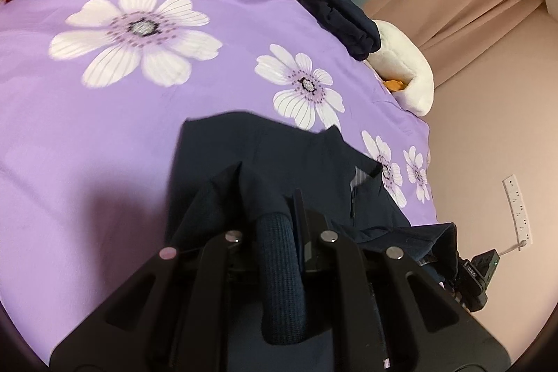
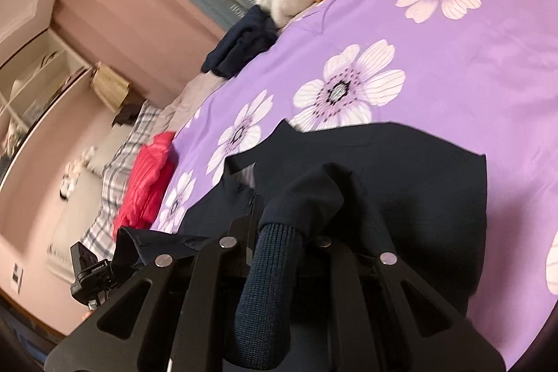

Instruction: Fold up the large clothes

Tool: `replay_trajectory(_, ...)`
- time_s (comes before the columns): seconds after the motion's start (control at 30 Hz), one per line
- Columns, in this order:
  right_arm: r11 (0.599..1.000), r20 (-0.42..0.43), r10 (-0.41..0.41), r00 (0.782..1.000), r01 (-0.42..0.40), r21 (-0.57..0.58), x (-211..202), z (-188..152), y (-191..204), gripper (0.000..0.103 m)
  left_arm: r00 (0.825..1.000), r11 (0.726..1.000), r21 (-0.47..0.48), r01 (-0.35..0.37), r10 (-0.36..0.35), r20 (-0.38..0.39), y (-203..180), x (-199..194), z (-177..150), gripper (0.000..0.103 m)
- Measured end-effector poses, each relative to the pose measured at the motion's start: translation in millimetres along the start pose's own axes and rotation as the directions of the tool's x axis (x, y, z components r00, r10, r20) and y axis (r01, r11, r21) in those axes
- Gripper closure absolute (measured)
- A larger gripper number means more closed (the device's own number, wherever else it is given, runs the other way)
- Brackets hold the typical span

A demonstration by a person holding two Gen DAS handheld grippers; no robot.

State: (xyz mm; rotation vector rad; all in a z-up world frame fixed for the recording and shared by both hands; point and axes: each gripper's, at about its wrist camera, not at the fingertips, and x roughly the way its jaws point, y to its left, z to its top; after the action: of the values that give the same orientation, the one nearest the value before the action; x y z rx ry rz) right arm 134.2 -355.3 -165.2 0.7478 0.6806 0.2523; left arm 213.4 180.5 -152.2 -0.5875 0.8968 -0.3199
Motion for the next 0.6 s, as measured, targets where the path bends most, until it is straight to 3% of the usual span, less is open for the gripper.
replay_trajectory(0.17,0.999,0.03,0.003,1.0,-0.005,0.043,11,22,-6,0.091,0.998,0.998,0.014,-0.061,0.061,-0.009,-10,38,23,0.091)
replay_trajectory(0.47,0.995,0.013,-0.084,0.996,0.083,0.05,53,48,-14,0.091,0.984,0.985,0.044,-0.166,0.168,-0.056,-14,93,47,0.091)
replay_trajectory(0.6,0.984,-0.03,-0.153,0.988,0.155,0.082,71,50,-26,0.091,0.969,0.974,0.044,-0.224,0.227,-0.096,-8,114,47,0.09)
